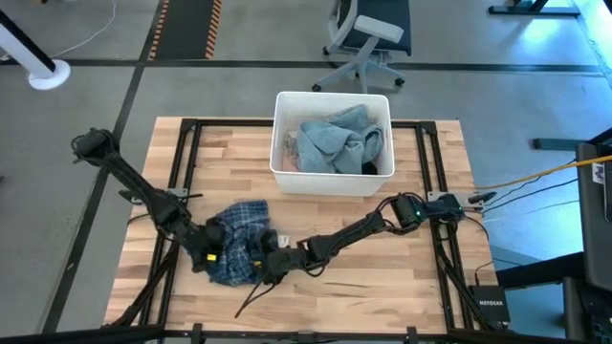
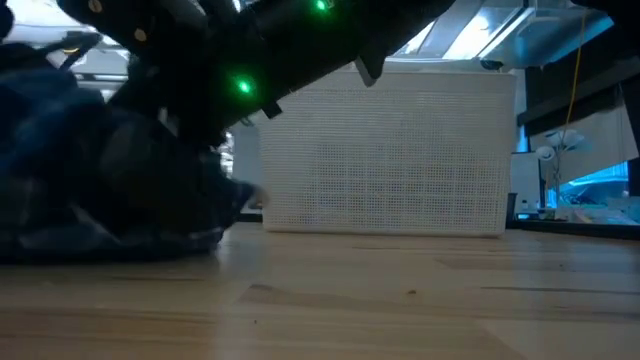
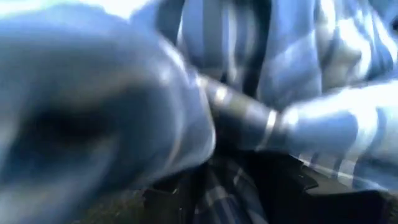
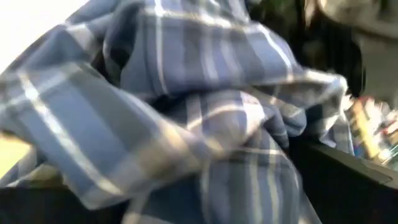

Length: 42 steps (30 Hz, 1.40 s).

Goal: Sort clothes
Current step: Put the blue pajamas into the white laundry bin

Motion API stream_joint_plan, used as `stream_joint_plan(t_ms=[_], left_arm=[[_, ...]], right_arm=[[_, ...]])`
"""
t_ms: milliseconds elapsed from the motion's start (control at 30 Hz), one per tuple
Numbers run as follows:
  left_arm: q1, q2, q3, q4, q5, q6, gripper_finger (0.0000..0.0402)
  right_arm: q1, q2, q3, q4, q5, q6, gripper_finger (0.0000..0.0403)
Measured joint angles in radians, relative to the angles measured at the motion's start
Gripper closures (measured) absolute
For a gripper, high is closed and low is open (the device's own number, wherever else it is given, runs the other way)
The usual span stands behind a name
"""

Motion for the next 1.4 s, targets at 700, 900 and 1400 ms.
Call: stream_joint_plan(t_ms=[700,900,1400], left_arm=[[0.126,0.292,0.017,0.727,0.038,0.303,0.027],[0.129,0.36,0.08,0.758,0.052,0.395,0.027],[0.107,0.314,0.105,0.551,-0.022,0.314,0.027]], right_arm=[[-0.007,0.005,-0.003,0.176,-0.062,-0.257,0.0017],[-0.005,0.028,-0.002,0.236,-0.12,-0.229,0.0019],[0.048,0.013,0.006,0.032,0.119,-0.109,0.0275]])
